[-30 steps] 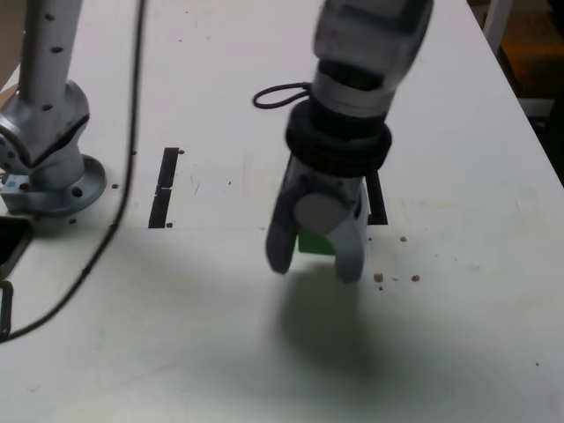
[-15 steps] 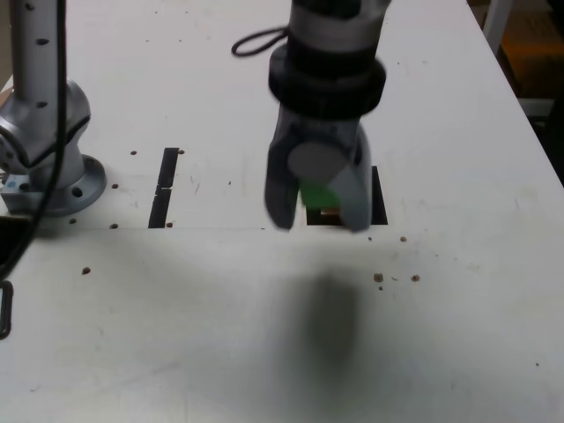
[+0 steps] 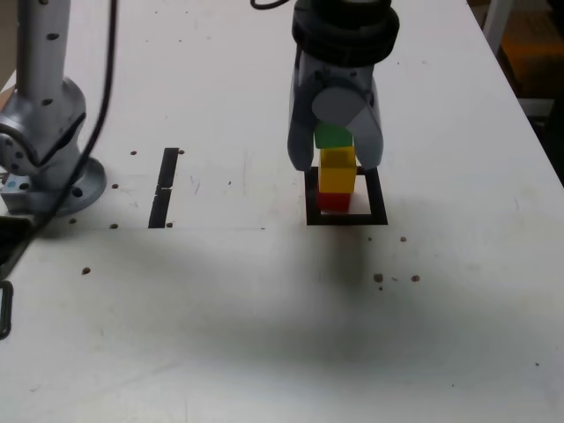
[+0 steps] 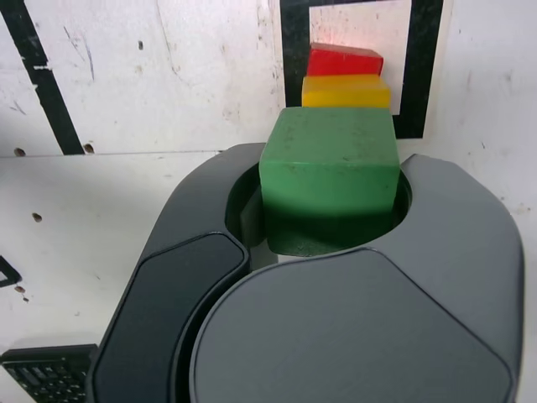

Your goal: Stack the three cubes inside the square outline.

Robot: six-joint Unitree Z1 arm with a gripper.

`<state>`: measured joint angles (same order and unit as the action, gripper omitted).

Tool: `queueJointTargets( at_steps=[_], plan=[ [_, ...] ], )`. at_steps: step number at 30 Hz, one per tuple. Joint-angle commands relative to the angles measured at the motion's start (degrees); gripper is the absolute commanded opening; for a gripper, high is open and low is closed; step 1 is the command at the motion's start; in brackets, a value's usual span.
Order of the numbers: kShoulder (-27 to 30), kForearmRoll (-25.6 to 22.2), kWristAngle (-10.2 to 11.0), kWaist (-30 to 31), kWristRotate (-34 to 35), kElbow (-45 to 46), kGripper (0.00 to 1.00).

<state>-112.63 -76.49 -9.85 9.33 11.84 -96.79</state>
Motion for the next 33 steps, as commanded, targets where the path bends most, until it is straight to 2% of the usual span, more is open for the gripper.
queueJointTargets(
  at_steps=[1, 17, 22, 28, 33],
  plan=[
    [-0.6, -0.1, 0.0, -0.8, -0.7, -0.3, 0.22],
    [-3.4, 0.6, -0.3, -1.5, -1.8, -1.4, 0.24],
    [-3.4, 0.6, -0.3, -1.5, -2.0, -1.0, 0.35],
    [-3.6, 0.5, -0.7, -1.5, -2.3, -0.6, 0.57],
    [-3.7, 0.6, -0.8, -1.5, -2.4, -0.9, 0.66]
  ],
)
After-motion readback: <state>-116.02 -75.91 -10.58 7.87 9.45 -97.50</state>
